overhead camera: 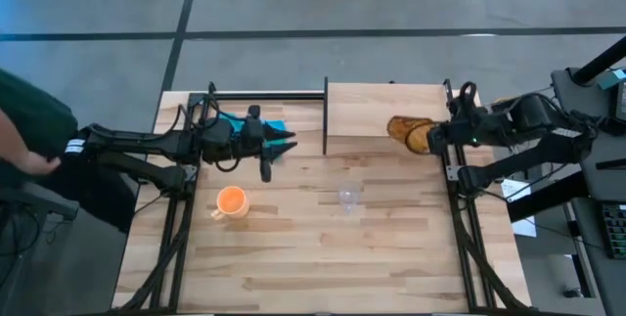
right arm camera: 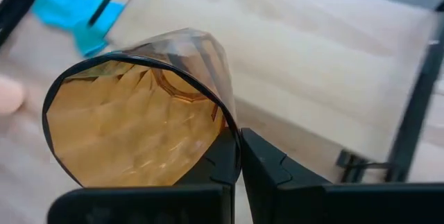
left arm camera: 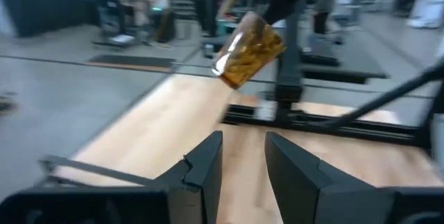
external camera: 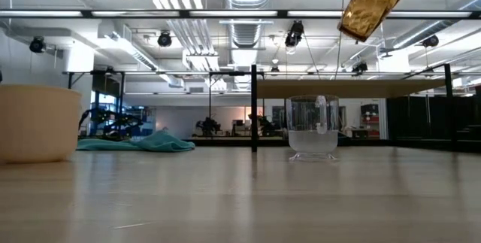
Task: Stack small to large cups/mugs on shelf
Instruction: Put the brown glass on the shelf
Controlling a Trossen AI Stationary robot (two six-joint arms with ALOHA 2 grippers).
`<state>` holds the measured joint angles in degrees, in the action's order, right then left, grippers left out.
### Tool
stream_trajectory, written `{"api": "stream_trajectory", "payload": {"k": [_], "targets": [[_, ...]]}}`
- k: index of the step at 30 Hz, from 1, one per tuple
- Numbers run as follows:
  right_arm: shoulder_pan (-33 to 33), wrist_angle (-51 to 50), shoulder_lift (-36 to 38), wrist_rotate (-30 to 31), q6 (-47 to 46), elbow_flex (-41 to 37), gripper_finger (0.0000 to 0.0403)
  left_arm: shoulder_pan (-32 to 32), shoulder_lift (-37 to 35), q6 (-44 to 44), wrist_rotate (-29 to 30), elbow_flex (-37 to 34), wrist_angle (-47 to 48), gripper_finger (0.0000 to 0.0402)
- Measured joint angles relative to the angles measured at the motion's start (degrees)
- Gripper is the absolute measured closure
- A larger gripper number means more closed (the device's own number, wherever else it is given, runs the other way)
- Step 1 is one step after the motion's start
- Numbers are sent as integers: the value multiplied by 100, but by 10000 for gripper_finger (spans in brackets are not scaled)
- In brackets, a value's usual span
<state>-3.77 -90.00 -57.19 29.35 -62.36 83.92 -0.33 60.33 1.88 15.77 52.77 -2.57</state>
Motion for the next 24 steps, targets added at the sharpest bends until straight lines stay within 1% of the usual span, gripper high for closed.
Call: {"api": "stream_trajectory", "payload": {"k": [4,6,9,16,20,24], "targets": [[548,-1,-25,158,69,0,394,38,31,-332,598,99,7,306],[803,1,-28,226,-22,0,394,86,37,-422,723,153,-24,306],[1137,-2,-28,197,-183,0,394,188,37,-420,730,177,4,306],[1499,1,-34,-394,-212,-9,394,297,37,-414,732,169,6,306],[1643,-2,-21,-405,-171,-11,394,300,40,-420,730,160,13,306],[1943,-2,15,-468,-17,-11,394,395,47,-423,730,180,15,306]]}}
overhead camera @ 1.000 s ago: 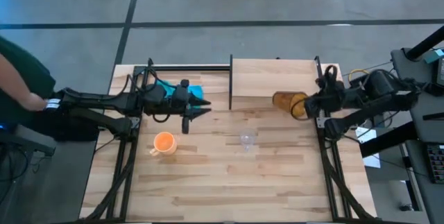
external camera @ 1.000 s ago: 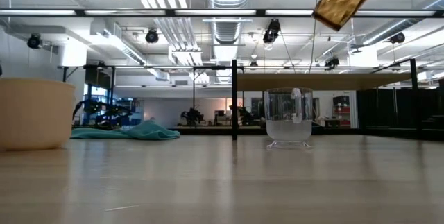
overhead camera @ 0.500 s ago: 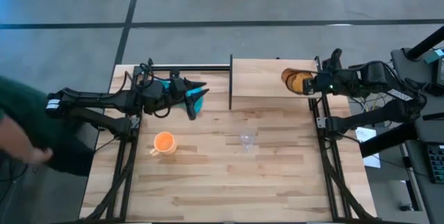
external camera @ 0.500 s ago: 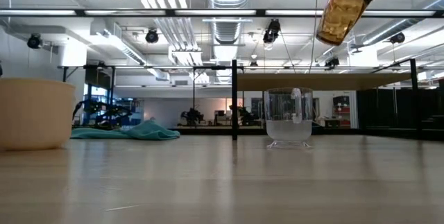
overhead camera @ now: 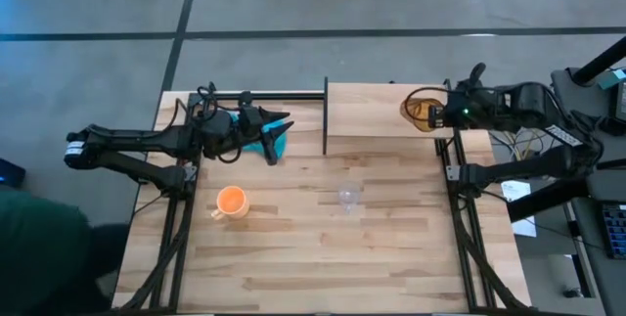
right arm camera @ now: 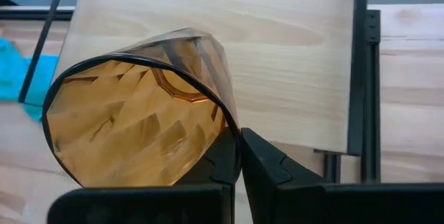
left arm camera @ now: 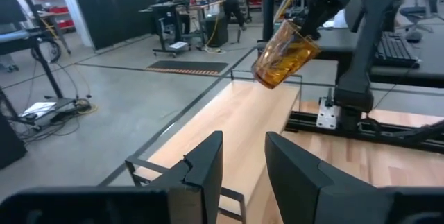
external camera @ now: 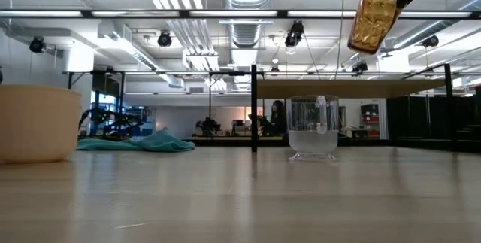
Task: Stack small to large cups/mugs on shelf
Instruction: Put the brown glass on the shelf
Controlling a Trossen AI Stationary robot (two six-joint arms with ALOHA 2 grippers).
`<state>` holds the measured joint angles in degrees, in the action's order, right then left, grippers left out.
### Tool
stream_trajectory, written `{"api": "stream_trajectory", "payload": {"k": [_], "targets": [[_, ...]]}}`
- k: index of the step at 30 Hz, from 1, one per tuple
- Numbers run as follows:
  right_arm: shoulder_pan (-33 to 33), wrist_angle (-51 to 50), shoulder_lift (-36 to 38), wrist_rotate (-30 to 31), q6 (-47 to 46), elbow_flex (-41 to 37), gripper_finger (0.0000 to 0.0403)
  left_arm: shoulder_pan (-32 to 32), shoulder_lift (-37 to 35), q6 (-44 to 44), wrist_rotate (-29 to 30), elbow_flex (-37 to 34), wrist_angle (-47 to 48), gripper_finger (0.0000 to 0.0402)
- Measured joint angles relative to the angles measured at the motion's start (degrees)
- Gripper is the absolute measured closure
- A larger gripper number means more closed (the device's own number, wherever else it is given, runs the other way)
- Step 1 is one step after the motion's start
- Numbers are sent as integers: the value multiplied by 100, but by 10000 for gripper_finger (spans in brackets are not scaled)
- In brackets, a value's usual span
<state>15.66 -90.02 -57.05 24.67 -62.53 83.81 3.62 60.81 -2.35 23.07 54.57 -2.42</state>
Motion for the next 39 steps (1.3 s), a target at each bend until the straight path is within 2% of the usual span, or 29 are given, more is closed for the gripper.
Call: {"api": "stream_trajectory", "payload": {"k": [4,9,11,13,16,21,29,34,39], "targets": [[310,2,-13,-261,148,0,394,347,216,-4,-163,111,-39,306],[534,4,-51,-407,259,0,394,914,945,-21,-1653,348,-308,306],[597,2,-51,-410,258,0,394,1016,1347,-329,-1913,622,-614,306],[638,1,-53,-412,261,0,394,1101,1776,-882,-2110,1052,-710,306],[654,2,-60,-412,259,0,394,1214,2465,-1448,-2767,1907,-685,306],[652,2,-92,-412,259,0,394,1473,3515,-761,-4037,3280,-592,306],[654,0,-162,-416,302,0,394,1779,4901,-942,-4350,4774,-496,306],[652,0,-167,-418,278,0,394,1884,5764,-721,-4463,5525,-178,306],[652,0,-167,-420,302,0,394,1878,6219,-708,-5022,6099,-304,306]]}}
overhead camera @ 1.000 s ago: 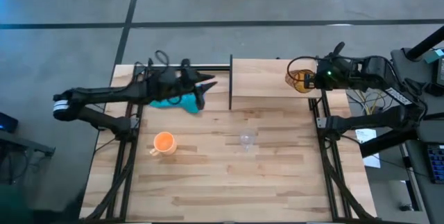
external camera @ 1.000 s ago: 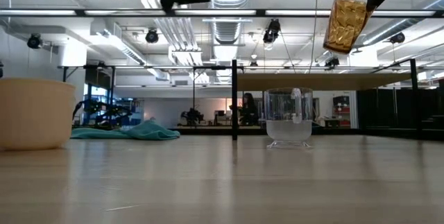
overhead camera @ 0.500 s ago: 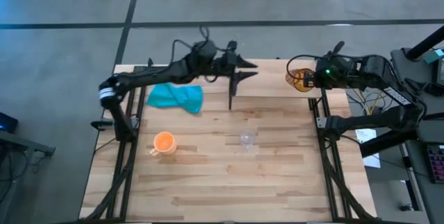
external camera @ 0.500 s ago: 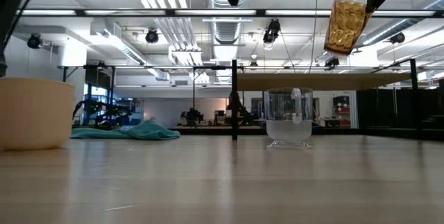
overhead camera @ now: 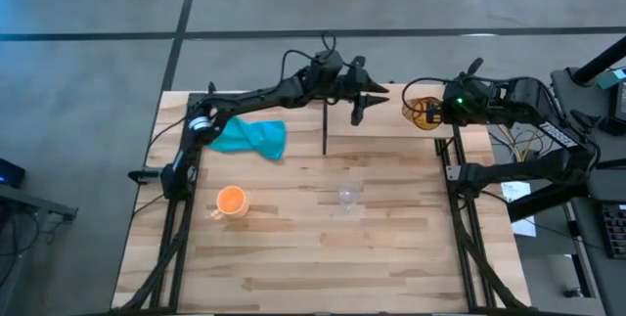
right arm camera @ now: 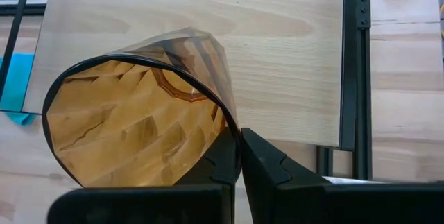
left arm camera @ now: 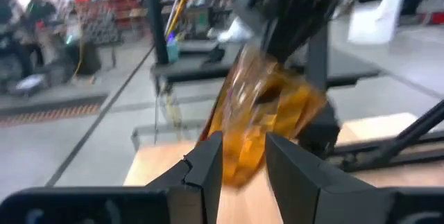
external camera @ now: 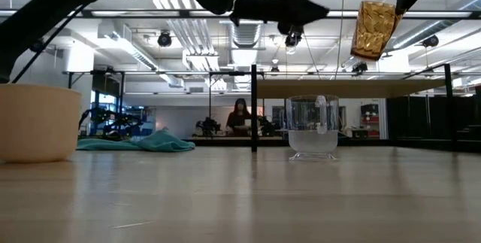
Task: Stack small to large cups/mugs on shelf
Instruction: Put the brown glass on the shelf
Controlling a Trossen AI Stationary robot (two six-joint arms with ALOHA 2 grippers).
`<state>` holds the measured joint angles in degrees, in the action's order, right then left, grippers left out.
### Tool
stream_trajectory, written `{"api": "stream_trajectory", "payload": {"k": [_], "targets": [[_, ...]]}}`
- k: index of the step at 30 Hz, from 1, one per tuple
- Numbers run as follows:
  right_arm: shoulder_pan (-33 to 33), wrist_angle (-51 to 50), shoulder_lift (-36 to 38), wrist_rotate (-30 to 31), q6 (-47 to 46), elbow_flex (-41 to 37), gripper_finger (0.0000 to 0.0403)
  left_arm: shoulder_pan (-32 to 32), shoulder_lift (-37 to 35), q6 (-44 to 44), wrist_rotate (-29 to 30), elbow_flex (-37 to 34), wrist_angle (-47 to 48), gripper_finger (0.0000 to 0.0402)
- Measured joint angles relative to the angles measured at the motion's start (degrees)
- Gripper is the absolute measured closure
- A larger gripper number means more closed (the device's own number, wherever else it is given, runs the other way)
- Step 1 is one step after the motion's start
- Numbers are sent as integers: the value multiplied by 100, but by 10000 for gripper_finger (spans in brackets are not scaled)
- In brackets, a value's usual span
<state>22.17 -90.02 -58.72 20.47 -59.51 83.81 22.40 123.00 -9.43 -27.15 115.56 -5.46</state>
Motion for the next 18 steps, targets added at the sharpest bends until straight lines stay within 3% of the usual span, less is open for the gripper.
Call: {"api": "stream_trajectory", "payload": {"k": [5,11,18], "targets": [[0,0,0,-2,0,0,394,-10,252,4,-68,350,-17,306],[0,0,0,-7,-252,0,394,0,332,-10,-512,332,-38,306],[0,0,0,-7,-642,0,394,0,352,-43,-553,303,-9,306]]}}
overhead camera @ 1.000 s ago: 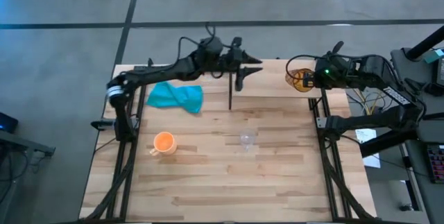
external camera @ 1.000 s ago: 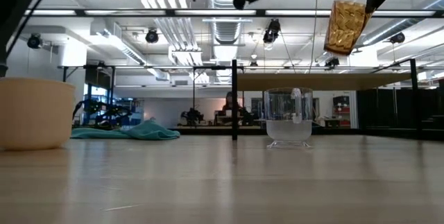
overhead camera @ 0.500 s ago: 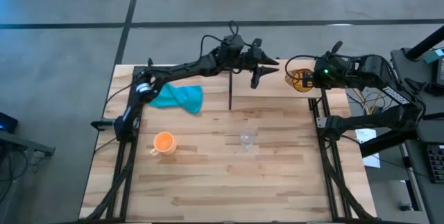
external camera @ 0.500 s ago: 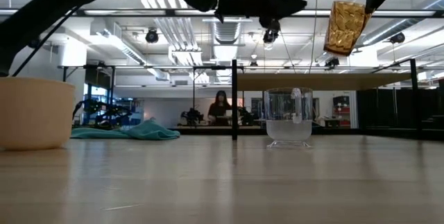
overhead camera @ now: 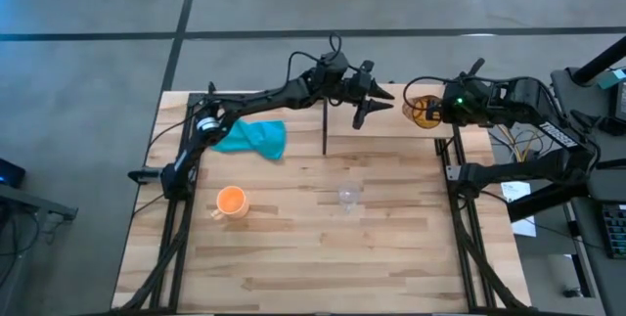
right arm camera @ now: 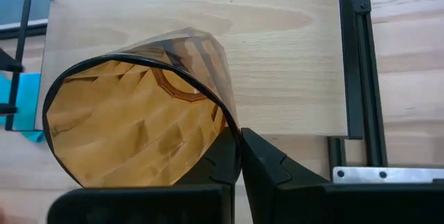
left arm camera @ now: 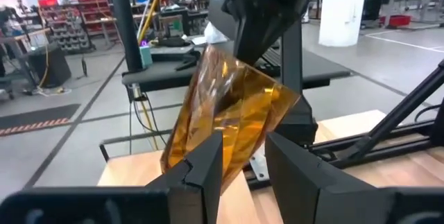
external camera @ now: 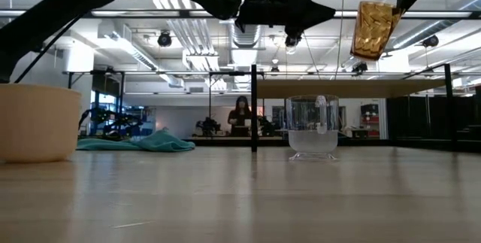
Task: Stack small to large cups/mugs on shelf
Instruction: Put the brown glass on the shelf
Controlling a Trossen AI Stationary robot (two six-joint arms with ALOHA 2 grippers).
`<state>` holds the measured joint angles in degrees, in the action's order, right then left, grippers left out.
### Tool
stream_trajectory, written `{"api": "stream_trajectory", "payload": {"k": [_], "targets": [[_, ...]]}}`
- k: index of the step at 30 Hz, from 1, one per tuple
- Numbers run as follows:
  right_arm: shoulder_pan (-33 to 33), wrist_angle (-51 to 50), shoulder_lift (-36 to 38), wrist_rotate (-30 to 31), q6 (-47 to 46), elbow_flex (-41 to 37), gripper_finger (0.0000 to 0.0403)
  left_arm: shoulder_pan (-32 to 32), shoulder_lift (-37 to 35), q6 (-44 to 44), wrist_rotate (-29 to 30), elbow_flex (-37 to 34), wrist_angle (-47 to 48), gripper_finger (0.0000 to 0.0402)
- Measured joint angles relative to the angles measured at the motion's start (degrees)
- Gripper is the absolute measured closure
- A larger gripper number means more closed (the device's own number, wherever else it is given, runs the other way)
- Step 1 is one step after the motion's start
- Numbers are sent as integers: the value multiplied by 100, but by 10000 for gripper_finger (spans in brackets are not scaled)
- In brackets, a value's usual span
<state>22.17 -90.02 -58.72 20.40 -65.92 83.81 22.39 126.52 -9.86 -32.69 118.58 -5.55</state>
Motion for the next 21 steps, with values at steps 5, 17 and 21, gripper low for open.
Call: {"api": "stream_trajectory", "payload": {"k": [5,17,21], "targets": [[0,-1,-15,-92,-64,0,394,0,140,-267,-7,-40,-129,306],[-2,1,-371,-195,-18,0,394,11,726,769,7,238,-1087,306],[-2,0,-423,-195,-9,0,394,11,724,761,9,212,-1013,306]]}}
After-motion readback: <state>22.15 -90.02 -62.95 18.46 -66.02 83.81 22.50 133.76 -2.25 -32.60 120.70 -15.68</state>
